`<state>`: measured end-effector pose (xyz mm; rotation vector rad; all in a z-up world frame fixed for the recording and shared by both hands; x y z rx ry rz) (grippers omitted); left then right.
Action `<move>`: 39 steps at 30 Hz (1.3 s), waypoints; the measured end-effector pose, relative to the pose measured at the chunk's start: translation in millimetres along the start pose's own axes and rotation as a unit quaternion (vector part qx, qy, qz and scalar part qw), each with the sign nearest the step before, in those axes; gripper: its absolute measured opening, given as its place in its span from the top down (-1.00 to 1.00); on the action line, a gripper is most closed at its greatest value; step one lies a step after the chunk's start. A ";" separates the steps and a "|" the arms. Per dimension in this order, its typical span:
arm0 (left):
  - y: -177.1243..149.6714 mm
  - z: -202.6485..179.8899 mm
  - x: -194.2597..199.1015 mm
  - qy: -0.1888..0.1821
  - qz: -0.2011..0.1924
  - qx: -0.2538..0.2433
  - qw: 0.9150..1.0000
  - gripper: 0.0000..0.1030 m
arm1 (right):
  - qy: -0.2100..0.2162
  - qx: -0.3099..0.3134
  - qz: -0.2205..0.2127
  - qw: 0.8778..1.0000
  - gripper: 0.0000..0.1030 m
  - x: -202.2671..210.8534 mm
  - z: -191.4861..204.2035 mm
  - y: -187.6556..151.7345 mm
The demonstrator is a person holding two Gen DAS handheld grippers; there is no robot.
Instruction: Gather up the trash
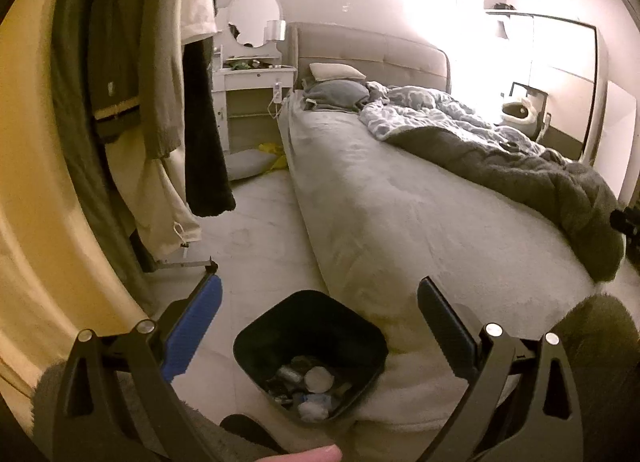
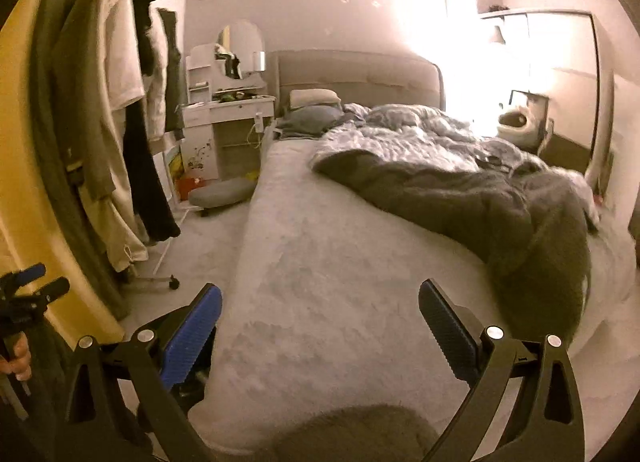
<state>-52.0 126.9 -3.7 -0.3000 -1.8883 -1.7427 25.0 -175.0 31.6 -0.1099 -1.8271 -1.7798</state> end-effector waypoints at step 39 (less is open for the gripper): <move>-14.4 -3.2 -11.8 0.001 0.009 0.000 1.000 -0.94 | 0.087 0.008 0.034 0.996 -0.93 -15.9 14.6 -9.6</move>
Point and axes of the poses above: each gripper's, at about its wrist camera, not at the fingertips, and x roughly against the way its jaws point, z to its left, y to its top, the point moved 3 cm from there along -x, roughly the way its jaws point, and after that the axes turned 3 degrees about y, right-handed, at the moved point
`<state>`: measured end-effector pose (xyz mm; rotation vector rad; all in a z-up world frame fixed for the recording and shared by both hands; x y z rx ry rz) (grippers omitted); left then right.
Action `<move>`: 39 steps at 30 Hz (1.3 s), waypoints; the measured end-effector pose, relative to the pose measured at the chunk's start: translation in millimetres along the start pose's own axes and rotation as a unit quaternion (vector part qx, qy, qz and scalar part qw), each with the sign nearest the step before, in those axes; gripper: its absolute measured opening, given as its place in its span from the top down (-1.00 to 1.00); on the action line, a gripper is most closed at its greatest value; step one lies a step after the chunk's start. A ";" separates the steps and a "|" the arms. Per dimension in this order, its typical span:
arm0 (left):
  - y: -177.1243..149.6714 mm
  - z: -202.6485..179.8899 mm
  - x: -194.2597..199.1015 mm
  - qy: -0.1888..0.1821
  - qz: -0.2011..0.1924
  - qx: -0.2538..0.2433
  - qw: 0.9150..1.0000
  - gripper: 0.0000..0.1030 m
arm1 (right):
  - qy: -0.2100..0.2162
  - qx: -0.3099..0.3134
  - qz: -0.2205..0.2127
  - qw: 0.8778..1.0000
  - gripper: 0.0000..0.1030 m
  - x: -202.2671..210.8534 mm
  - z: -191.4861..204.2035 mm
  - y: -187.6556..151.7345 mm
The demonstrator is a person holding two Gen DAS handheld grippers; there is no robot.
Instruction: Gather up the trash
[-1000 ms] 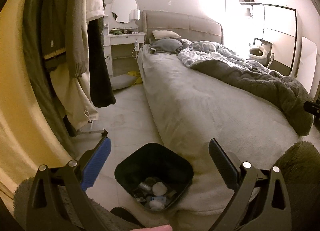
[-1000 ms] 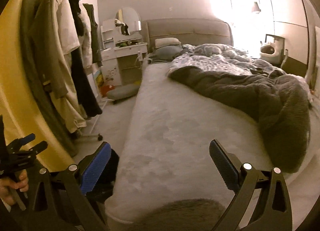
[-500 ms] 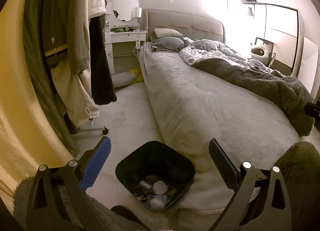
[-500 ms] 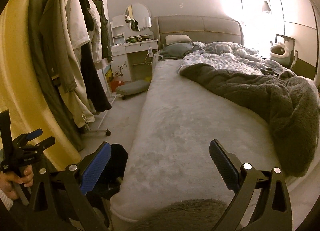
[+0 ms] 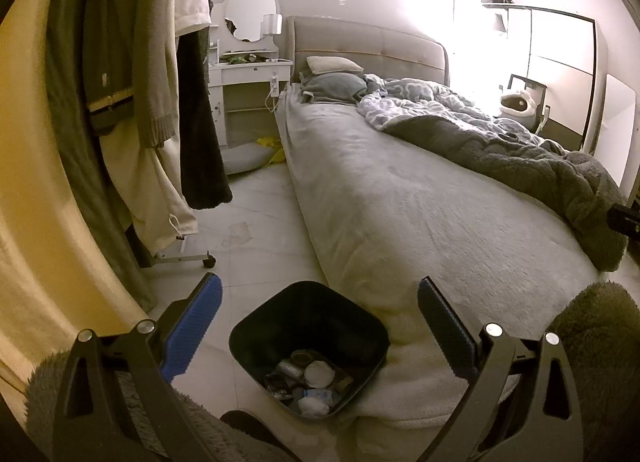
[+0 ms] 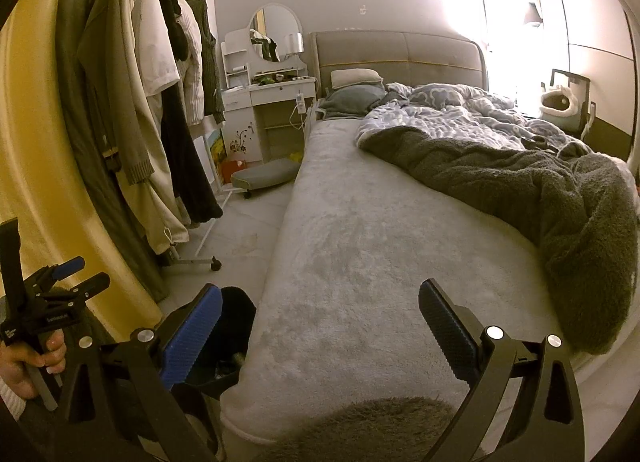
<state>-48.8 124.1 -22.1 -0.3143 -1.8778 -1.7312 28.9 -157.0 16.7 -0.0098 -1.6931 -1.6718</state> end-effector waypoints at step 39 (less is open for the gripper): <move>-1.1 -2.8 0.4 -0.001 0.001 -0.002 1.000 -0.93 | 0.000 0.000 0.001 1.000 -0.93 0.8 -0.2 1.5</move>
Point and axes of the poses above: each gripper's, at about its wrist camera, not at the fingertips, and x roughly against the way its jaws point, z to its left, y to its top, the point moved 3 cm from there along -x, roughly the way its jaws point, and after that the axes turned 3 degrees about y, right-handed, at the moved point
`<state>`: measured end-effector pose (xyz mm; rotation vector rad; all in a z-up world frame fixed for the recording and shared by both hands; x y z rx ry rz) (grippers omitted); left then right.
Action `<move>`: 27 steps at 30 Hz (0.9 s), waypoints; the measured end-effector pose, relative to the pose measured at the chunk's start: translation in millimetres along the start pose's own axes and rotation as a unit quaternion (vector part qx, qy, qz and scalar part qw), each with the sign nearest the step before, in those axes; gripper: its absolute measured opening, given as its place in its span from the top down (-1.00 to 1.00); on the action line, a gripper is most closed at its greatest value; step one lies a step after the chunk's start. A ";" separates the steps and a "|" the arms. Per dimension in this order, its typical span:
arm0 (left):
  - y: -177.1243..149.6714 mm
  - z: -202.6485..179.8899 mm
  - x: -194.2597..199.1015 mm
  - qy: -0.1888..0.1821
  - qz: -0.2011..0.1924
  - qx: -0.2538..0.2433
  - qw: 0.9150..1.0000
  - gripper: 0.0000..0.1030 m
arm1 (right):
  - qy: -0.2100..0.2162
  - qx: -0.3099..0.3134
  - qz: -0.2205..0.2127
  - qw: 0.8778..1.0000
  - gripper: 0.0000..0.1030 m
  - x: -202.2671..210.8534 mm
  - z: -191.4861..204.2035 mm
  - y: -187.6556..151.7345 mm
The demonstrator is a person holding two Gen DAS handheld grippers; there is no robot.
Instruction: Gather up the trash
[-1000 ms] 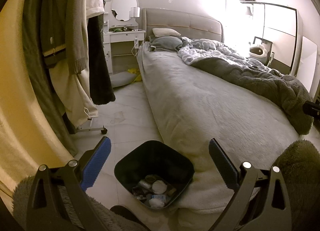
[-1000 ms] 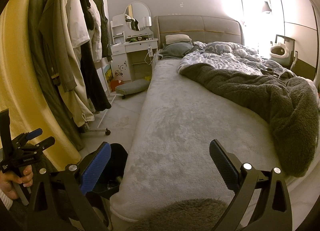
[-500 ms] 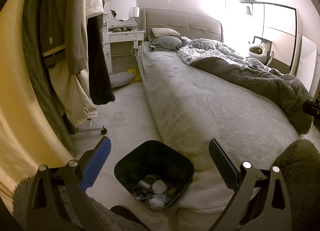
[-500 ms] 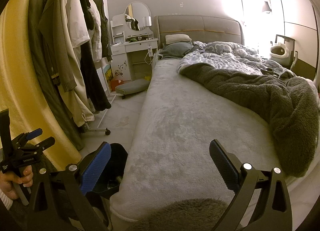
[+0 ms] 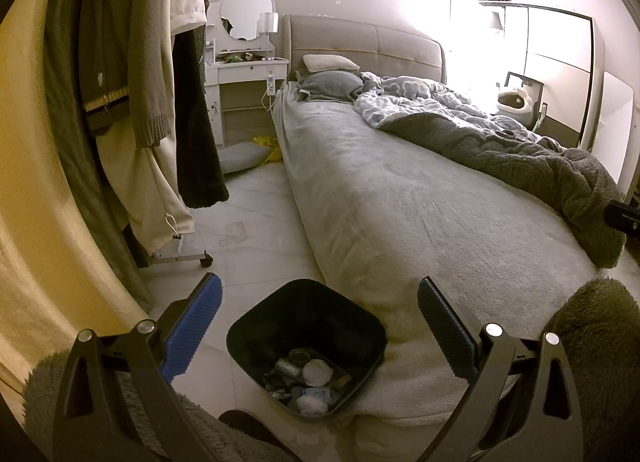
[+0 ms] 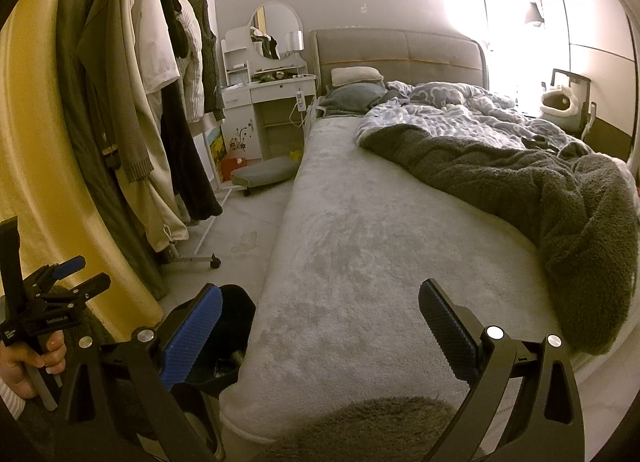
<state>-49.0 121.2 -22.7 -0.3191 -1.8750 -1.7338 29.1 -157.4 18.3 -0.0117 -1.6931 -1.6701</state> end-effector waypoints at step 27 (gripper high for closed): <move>-3.2 -2.4 2.6 -0.001 0.001 -0.002 1.000 -0.93 | 0.000 0.000 0.001 1.000 -0.93 1.1 -0.6 1.9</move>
Point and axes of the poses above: each gripper's, at about its wrist camera, not at the fingertips, and x roughly against the way its jaws point, z to its left, y to its top, the point moved 3 cm from there along -x, roughly the way its jaws point, and after that the axes turned 3 degrees about y, right-handed, at the moved point
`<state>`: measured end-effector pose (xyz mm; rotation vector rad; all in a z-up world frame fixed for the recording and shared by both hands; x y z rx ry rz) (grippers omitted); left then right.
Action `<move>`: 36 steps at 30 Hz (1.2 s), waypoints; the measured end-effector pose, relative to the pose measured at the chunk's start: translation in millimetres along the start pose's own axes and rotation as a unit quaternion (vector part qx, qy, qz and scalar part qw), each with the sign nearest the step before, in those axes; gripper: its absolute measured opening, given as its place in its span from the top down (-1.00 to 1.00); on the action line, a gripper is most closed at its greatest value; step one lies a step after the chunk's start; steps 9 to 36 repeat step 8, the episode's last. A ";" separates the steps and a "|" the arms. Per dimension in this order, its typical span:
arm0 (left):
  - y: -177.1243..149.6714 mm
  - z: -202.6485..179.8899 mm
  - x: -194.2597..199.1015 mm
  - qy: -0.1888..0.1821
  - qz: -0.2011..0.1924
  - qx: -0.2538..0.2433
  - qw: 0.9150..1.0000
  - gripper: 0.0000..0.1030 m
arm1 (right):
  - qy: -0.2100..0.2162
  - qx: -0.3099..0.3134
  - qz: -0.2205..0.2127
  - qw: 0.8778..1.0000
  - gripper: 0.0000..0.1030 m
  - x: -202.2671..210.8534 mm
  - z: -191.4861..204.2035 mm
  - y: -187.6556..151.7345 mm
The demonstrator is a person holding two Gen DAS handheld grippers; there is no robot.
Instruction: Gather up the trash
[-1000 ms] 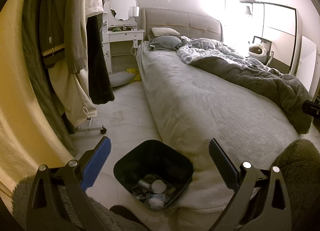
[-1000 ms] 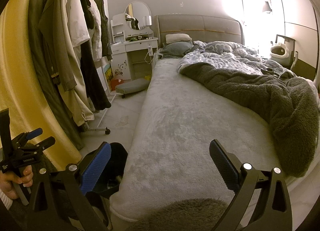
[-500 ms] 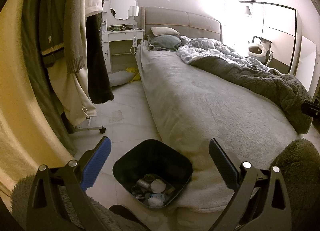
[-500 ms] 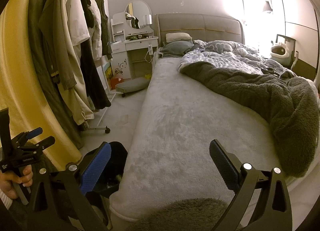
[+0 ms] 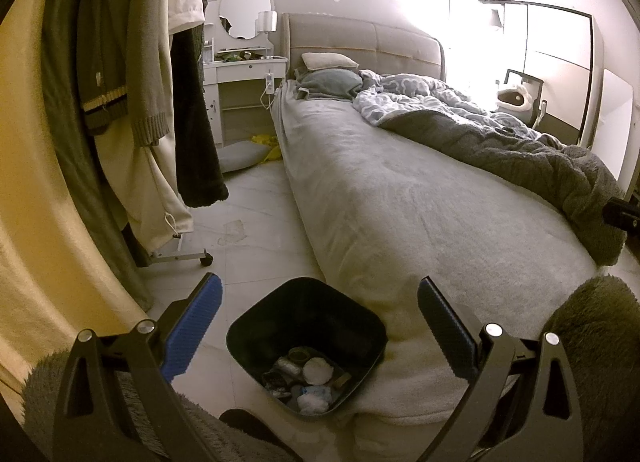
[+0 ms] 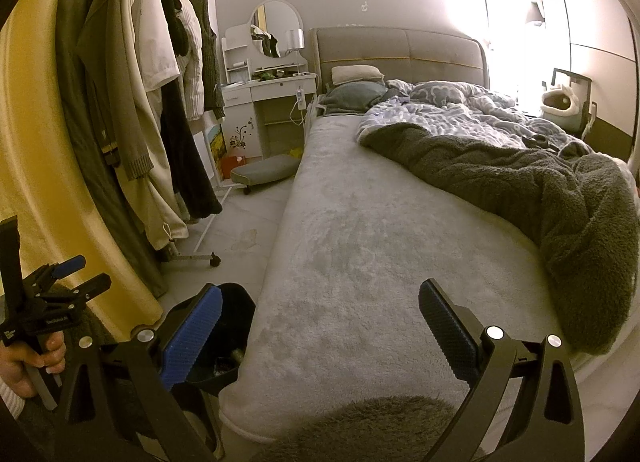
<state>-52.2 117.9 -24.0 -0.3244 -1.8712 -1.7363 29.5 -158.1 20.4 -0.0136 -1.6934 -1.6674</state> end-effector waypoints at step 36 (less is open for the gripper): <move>-7.8 -6.3 1.0 -0.003 0.003 -0.013 1.000 -0.93 | 0.000 0.000 0.000 1.000 -0.93 0.2 -0.8 0.6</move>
Point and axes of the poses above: each gripper's, at about its wrist camera, not at the fingertips, and x roughly against the way its jaws point, z to its left, y to its top, the point moved 3 cm from there along -x, roughly the way its jaws point, and after that the axes turned 3 degrees about y, right-handed, at the moved point
